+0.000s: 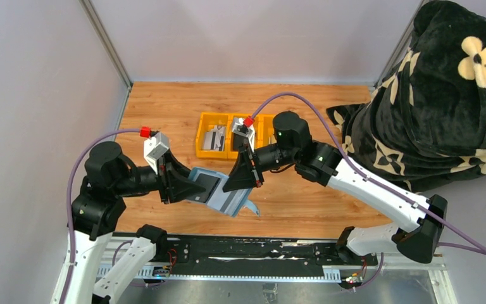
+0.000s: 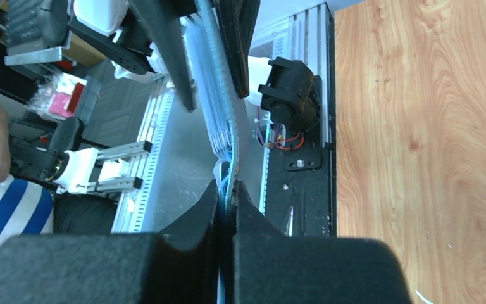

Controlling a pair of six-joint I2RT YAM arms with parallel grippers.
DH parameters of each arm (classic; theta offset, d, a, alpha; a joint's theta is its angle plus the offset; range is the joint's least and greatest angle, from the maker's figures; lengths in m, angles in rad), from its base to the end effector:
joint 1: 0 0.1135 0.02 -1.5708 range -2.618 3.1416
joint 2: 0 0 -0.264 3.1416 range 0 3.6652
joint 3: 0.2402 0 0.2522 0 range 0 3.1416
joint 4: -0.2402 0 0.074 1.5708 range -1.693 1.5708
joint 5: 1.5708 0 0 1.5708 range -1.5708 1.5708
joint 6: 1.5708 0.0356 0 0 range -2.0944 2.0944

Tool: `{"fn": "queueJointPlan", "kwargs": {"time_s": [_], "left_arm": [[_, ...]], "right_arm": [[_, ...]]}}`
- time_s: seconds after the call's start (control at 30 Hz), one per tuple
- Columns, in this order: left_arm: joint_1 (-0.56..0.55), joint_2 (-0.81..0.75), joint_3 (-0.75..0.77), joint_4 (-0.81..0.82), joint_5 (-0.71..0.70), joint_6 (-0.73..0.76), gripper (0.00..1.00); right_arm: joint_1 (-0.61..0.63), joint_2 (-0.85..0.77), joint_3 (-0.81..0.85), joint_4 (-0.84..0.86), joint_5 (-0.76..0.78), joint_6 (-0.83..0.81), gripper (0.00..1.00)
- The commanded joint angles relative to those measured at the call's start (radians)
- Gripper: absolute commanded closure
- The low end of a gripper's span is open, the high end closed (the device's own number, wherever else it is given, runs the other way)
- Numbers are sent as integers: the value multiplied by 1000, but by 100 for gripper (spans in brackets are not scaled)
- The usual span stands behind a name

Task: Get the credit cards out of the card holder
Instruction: Remove the credit card from the card holder.

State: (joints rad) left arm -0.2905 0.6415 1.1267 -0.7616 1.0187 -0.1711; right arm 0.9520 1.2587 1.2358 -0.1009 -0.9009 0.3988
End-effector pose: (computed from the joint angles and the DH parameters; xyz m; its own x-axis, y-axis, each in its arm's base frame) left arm 0.0740 -0.0538 0.4135 -0.4168 0.0314 -0.9084 0.8768 0.2773 -0.3928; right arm 0.1400 0.2447 0.4073 -0.4376 -0.1989 -0.8769 -0.8541 -0.2130 0.4745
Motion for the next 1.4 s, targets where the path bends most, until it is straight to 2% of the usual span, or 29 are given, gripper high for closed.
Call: {"fn": "queueJointPlan", "kwargs": {"time_s": [0.0, 0.03, 0.1, 0.33, 0.5, 0.67, 0.7, 0.83, 0.93, 0.97, 1.03, 1.1, 1.13, 1.23, 1.37], "left_arm": [[-6, -30, -49, 139, -5, -150, 56], [-6, -29, -53, 115, 0, -142, 49], [-5, -23, -68, 85, 42, -131, 46], [-6, 5, -91, 73, 146, -121, 61], [-6, 13, -127, 72, 247, -121, 61], [-6, 2, -134, 73, 218, -103, 59], [-5, 4, -129, 72, 206, -98, 61], [-5, 17, -101, 70, 159, -83, 80], [-6, 24, -78, 68, 153, -80, 92], [-6, 25, -72, 68, 152, -77, 95], [-5, 29, -64, 74, 137, -77, 100], [-5, 32, -62, 88, 107, -88, 100], [-5, 34, -59, 93, 84, -95, 100], [-5, 33, -50, 114, 13, -121, 100], [-5, 31, -38, 132, -73, -134, 100]], "right_arm": [[2, 18, 133, -185, 45, -138, 100], [2, 28, 167, -258, 49, -187, 100], [2, 50, 223, -335, 42, -240, 100], [7, 109, 325, -437, 13, -314, 100], [10, 110, 342, -438, -16, -334, 100], [10, 108, 354, -438, -40, -344, 100], [10, 108, 356, -438, -44, -344, 100], [10, 97, 345, -440, -56, -358, 100], [4, 82, 330, -442, -46, -366, 89], [-1, 78, 328, -439, -34, -364, 83], [-18, 68, 329, -420, 39, -330, 60], [-41, 48, 329, -382, 113, -279, 51], [-48, 34, 328, -359, 165, -250, 48], [-59, -43, 282, -252, 346, -135, 47], [-58, -130, 169, -86, 372, 30, 47]]}}
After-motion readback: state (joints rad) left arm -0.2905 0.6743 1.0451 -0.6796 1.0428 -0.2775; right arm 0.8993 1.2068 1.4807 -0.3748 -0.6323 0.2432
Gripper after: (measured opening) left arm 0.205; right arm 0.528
